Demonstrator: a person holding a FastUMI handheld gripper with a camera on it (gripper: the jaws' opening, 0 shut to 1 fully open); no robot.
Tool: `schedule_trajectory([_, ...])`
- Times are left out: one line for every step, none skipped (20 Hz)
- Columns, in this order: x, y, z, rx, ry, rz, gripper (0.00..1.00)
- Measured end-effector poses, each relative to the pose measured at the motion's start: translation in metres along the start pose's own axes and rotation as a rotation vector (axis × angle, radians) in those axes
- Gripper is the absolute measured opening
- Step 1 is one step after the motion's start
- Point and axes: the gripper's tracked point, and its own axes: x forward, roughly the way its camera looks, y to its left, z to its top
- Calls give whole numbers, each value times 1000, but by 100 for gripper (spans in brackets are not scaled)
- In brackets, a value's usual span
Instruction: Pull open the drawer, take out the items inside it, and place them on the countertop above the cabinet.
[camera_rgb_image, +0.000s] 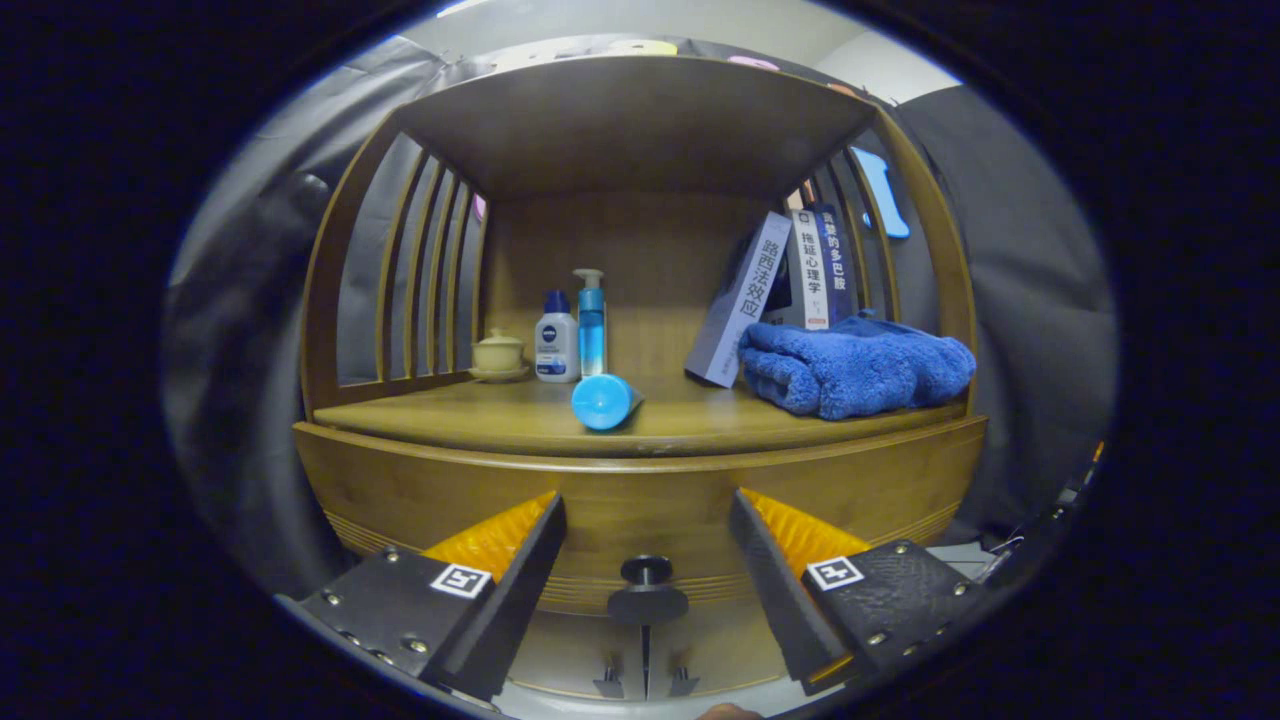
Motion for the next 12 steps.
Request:
schedule_trajectory([2, 1, 0, -2, 5, -1, 99])
schedule_trajectory([3, 0, 2, -14, -7, 2, 99])
schedule_trajectory([4, 1, 3, -22, -19, 6, 99])
schedule_trajectory([4, 1, 2, -12, -18, 7, 99])
schedule_trajectory([3, 1, 1, -15, -19, 7, 99])
schedule_trajectory([3, 0, 1, -19, -22, 7, 99])
schedule_trajectory([2, 0, 2, -13, -25, 8, 99])
schedule_trajectory([2, 0, 2, -14, -26, 9, 99])
schedule_trajectory([2, 0, 1, -20, -24, 10, 99])
schedule_trajectory([2, 0, 0, -32, -18, 13, 99])
schedule_trajectory([1, 0, 0, -41, -7, 21, 99])
schedule_trajectory([-1, 1, 1, -42, -2, 37, 99])
